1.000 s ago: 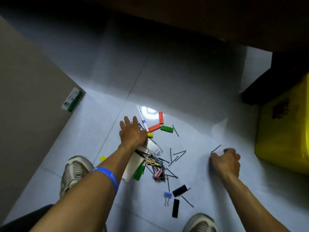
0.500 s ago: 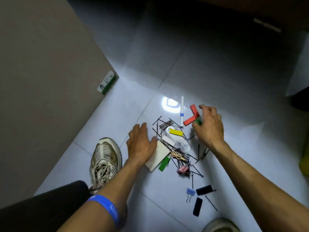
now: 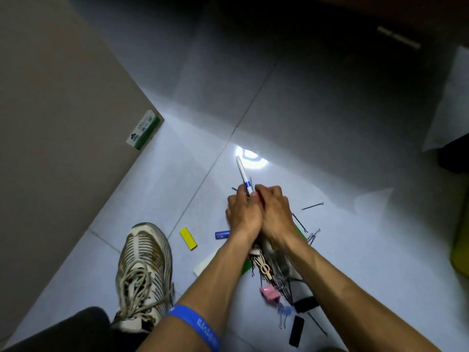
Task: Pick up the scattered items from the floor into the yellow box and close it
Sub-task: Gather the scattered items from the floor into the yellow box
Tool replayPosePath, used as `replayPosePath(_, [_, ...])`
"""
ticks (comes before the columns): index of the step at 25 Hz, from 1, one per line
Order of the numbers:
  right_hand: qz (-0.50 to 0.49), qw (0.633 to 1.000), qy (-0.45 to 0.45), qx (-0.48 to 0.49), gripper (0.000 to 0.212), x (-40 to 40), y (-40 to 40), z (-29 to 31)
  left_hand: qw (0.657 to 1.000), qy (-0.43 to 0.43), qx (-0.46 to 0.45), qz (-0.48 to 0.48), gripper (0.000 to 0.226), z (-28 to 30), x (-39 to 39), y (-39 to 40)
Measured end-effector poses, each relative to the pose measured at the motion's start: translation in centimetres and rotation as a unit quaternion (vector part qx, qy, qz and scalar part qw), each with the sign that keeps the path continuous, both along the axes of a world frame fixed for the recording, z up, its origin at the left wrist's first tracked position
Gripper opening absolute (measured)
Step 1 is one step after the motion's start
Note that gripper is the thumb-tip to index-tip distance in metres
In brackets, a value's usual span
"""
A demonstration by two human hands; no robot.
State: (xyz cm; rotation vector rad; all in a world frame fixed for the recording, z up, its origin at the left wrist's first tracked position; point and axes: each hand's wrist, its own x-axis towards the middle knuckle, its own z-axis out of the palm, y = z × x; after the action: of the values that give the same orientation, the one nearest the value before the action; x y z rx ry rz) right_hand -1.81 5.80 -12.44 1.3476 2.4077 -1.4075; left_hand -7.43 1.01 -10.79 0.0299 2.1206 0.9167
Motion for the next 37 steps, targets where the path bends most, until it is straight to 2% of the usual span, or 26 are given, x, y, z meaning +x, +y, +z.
replayPosePath(2, [-0.051,0.997,0.019,-0.054,0.025,-0.2,-0.5,-0.2,0.991,-0.059,0.079,0.088,0.033,0.0,-0.1,-0.1])
replayPosePath(4, [-0.113,0.986,0.047,-0.11,0.029,-0.4,-1.0,-0.3,0.979,-0.091,0.12,0.137,0.026,-0.1,0.2,-0.4])
replayPosePath(7, [-0.195,0.958,0.096,-0.187,0.026,0.4,-1.7,0.2,0.978,-0.087,0.114,0.148,0.025,0.3,1.4,-0.8])
replayPosePath(10, [-0.242,0.937,0.149,-0.205,0.03,1.7,-1.9,2.3,0.983,-0.065,0.123,0.124,0.027,2.3,2.5,-0.9])
replayPosePath(15, [-0.248,0.937,0.191,-0.156,0.032,5.0,-1.3,8.7,0.981,-0.036,0.176,0.071,0.027,8.6,5.5,-0.4])
replayPosePath(19, [-0.291,0.923,0.23,-0.106,0.032,11.0,0.9,15.4,0.972,-0.037,0.234,0.0,0.023,15.0,10.8,2.7])
replayPosePath(24, [-0.39,0.875,0.287,-0.022,0.027,21.6,6.1,21.7,0.95,-0.066,0.285,-0.108,0.016,22.7,21.2,9.4])
replayPosePath(27, [-0.452,0.83,0.327,0.018,0.026,28.2,10.9,24.2,0.934,-0.083,0.295,-0.182,0.02,26.2,27.5,14.4])
replayPosePath(29, [-0.478,0.818,0.318,0.033,0.026,32.2,13.9,25.0,0.925,-0.099,0.287,-0.23,0.025,27.3,30.6,17.4])
replayPosePath(31, [-0.474,0.84,0.259,0.05,0.031,34.6,16.0,25.1,0.906,-0.185,0.284,-0.253,0.029,27.1,31.5,19.2])
replayPosePath(33, [-0.424,0.892,0.129,0.092,0.04,35.6,16.9,24.1,0.893,-0.256,0.272,-0.251,0.03,25.8,31.2,19.7])
replayPosePath(35, [-0.377,0.916,0.068,0.117,0.047,35.2,16.6,23.0,0.894,-0.265,0.278,-0.232,0.03,24.0,30.2,19.8])
replayPosePath(37, [-0.365,0.919,0.066,0.133,0.049,34.3,15.5,22.0,0.901,-0.253,0.279,-0.214,0.031,22.9,29.1,19.3])
